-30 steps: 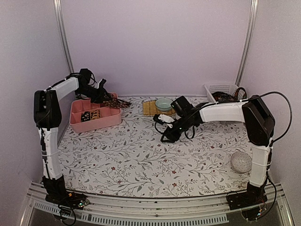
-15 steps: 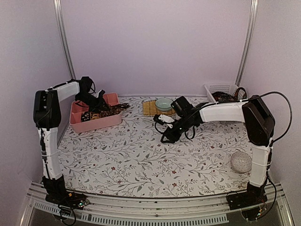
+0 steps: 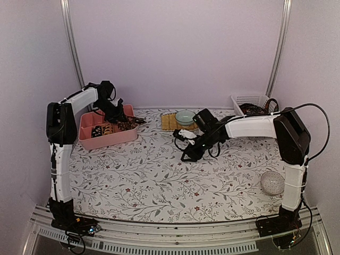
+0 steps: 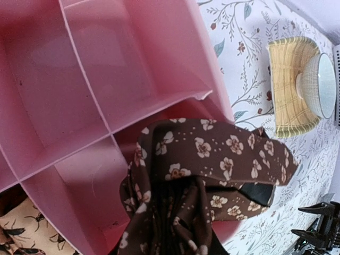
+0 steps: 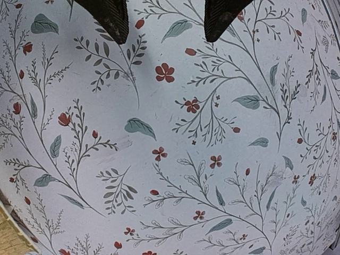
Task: Roll the ties
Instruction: Place the tie in the storage box.
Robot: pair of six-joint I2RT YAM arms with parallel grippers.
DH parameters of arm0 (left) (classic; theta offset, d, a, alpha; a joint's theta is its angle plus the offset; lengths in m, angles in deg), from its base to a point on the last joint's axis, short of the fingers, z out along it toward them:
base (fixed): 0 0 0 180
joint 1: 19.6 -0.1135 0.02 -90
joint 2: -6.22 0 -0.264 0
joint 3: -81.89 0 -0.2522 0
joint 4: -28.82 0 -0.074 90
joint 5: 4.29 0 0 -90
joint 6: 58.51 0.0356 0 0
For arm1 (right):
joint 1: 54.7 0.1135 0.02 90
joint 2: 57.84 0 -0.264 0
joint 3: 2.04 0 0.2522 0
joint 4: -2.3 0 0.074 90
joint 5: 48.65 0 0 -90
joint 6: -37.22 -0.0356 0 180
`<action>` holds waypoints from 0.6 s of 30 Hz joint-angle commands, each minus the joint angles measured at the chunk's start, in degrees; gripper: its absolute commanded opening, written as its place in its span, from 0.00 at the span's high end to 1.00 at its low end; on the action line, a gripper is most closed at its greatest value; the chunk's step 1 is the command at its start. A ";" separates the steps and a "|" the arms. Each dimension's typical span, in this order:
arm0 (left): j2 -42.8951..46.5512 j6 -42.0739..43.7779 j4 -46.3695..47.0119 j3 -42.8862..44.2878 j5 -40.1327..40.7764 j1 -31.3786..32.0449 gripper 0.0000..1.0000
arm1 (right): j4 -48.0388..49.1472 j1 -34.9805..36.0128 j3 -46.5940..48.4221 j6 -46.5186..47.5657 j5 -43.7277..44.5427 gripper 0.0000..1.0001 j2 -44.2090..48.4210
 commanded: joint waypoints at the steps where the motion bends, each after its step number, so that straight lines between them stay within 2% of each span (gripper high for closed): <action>1: -5.02 -2.73 -5.25 4.14 7.81 1.90 1.00 | -0.43 0.73 0.18 -0.78 -0.67 0.52 8.07; 6: -9.50 -3.71 -9.64 10.77 11.81 4.58 1.00 | -0.25 1.13 0.26 -0.97 -0.59 0.52 7.86; 8: -10.06 -3.56 -11.09 10.72 13.34 5.86 1.00 | -0.38 1.31 0.35 -1.06 -0.59 0.52 7.84; 14: -6.37 -2.31 -14.07 1.63 17.41 10.61 1.00 | -0.65 1.44 0.61 -1.47 -0.17 0.52 8.09; 18: -1.73 -2.12 -12.28 -5.09 16.69 14.07 1.00 | -0.65 1.41 0.67 -1.99 0.15 0.52 8.52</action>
